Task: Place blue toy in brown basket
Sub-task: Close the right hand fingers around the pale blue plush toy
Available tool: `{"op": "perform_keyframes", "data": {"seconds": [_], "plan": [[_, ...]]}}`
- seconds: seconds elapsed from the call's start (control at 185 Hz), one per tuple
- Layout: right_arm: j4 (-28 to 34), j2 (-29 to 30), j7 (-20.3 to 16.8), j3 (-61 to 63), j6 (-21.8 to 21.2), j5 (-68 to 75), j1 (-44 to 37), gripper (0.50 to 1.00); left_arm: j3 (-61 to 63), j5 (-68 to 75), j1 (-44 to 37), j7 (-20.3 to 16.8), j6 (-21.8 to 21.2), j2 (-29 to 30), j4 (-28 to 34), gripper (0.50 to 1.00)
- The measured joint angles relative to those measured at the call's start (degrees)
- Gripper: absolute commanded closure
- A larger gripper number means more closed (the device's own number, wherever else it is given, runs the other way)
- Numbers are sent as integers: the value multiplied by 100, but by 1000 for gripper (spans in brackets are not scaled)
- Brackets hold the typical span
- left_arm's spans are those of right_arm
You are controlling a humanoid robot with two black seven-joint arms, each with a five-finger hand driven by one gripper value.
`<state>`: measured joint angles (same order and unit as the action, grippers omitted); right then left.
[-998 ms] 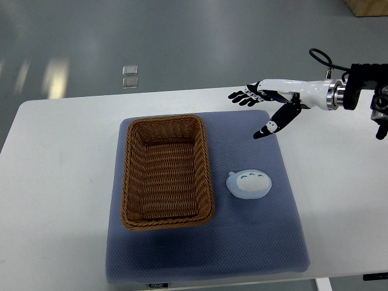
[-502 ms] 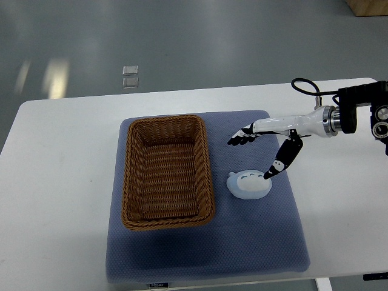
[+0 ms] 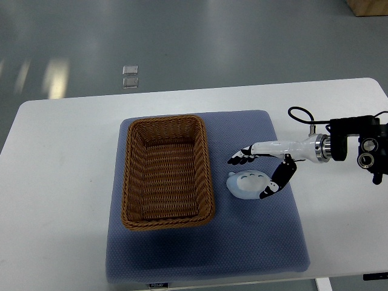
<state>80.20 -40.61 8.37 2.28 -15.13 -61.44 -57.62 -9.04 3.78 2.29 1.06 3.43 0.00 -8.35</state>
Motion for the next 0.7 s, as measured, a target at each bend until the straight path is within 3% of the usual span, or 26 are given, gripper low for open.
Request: {"op": "perform_keyframes", "data": {"seconds": [0.237,0.345,0.415,0.496,0.534,0.701], "plan": [[-219,243,7,0,297,-169,281,615,7,0,0,0,0,0,0,500],[-306,350,7,0,466,-234,380,728,7,0,-1,0,0,0,0,500],[-367,395,7,-5,537,-330,430,844,8,0,-2,0,0,0,0,500],[-401,413,7,-7,562,-429,460,928,8,0,-2,2,0,0,0,500],[-406,412,7,-7,567,-446,465,991,8,0,-2,2,0,0,0,500],[-409,305,14,6,570,-463,425,1000,13,0,-1,5,0,0,0,500]]}}
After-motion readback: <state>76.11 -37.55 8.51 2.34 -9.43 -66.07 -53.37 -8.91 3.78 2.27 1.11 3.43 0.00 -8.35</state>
